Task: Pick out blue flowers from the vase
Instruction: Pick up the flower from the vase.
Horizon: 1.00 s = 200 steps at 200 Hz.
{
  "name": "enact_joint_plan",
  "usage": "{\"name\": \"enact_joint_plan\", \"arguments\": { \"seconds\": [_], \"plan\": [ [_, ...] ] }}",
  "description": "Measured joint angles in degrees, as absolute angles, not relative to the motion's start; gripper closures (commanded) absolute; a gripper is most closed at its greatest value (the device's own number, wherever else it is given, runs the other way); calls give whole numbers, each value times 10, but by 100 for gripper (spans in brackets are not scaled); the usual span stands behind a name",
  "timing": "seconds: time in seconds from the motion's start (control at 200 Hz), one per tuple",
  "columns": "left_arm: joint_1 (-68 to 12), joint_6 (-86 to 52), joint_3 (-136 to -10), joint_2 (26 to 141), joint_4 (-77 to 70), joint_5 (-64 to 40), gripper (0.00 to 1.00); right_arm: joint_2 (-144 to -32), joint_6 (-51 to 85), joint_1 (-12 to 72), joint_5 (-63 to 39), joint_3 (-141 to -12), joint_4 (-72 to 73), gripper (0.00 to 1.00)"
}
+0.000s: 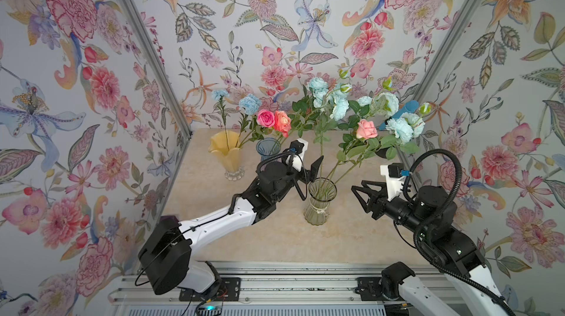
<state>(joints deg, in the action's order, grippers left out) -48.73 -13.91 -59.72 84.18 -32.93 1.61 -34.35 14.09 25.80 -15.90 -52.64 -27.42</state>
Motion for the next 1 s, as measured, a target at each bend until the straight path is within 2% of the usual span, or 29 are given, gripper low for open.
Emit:
{"name": "enact_joint_plan", "arguments": {
  "seconds": [0.255, 0.51, 0.796, 1.001],
  "plan": [
    [-460, -150, -738, 943, -259, -25, 25, -332, 139, 264, -196, -527, -279, 53],
    [-446, -161, -794, 995, -168, -22, 31, -324, 137, 278, -223, -544, -283, 58],
    [-437, -164, -830, 1004, -119, -16, 53, -333, 130, 294, -220, -544, -285, 59],
    [-434, -163, -870, 1022, -100, -52, 68, -340, 126, 296, -206, -543, -282, 61]
  ]
}}
